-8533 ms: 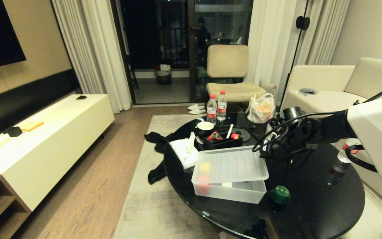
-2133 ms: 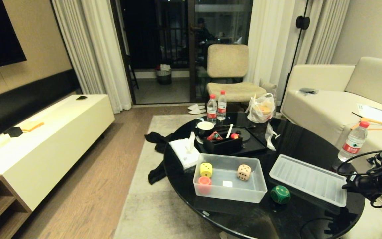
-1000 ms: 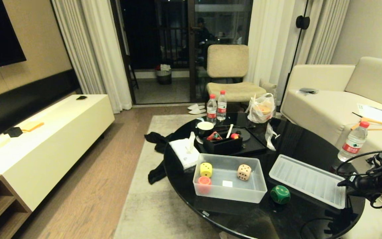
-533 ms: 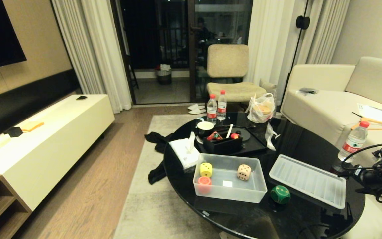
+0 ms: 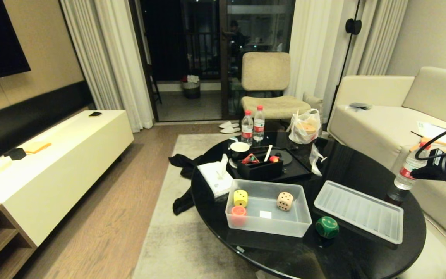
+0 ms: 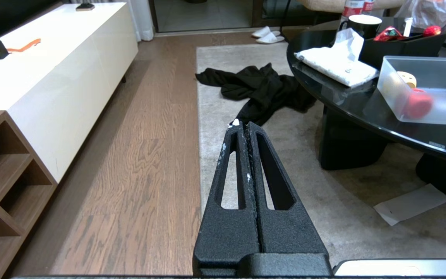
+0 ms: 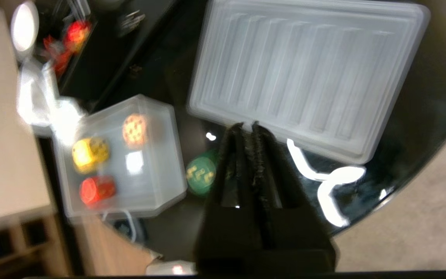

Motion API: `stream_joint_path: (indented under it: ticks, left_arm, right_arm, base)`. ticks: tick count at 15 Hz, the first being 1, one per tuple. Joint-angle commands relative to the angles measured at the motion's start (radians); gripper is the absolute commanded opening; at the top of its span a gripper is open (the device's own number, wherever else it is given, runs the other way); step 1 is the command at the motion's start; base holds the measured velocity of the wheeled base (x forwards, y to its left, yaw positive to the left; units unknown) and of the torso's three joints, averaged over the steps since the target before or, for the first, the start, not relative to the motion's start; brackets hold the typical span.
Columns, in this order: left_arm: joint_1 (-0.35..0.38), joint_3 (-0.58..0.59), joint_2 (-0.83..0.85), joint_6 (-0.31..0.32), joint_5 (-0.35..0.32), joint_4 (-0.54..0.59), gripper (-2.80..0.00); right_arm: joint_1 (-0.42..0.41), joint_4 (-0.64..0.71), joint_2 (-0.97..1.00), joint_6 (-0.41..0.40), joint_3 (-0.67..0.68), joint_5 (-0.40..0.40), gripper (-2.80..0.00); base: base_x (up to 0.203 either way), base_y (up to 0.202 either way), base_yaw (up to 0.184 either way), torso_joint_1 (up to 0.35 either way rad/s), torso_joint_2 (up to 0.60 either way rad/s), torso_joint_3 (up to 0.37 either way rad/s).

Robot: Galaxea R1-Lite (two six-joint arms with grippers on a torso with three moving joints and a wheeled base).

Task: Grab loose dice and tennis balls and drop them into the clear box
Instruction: Pick up toys out of the box

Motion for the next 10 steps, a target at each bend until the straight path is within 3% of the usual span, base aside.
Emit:
stream_joint_path:
  ticks: [1, 7, 10]
  left_arm:
    - [0.000, 0.002, 0.000, 0.000, 0.000, -0.001, -2.80]
    - [0.000, 0.002, 0.000, 0.000, 0.000, -0.001, -2.80]
    - [0.000, 0.002, 0.000, 0.000, 0.000, -0.001, -2.80]
  right_arm:
    - [0.080, 0.032, -0.120, -0.009, 0.001, -0.022, -2.80]
    - [0.315, 0.034, -0.109, -0.017, 0.015, -0.244, -2.80]
    - [0.441, 0.028, -0.051, -0.061, 0.020, -0.391, -2.80]
  base:
    - [0.000, 0.000, 0.000, 0.000, 0.00, 0.000]
    - [0.000, 0.000, 0.000, 0.000, 0.00, 0.000]
    - [0.000, 0.000, 0.000, 0.000, 0.00, 0.000]
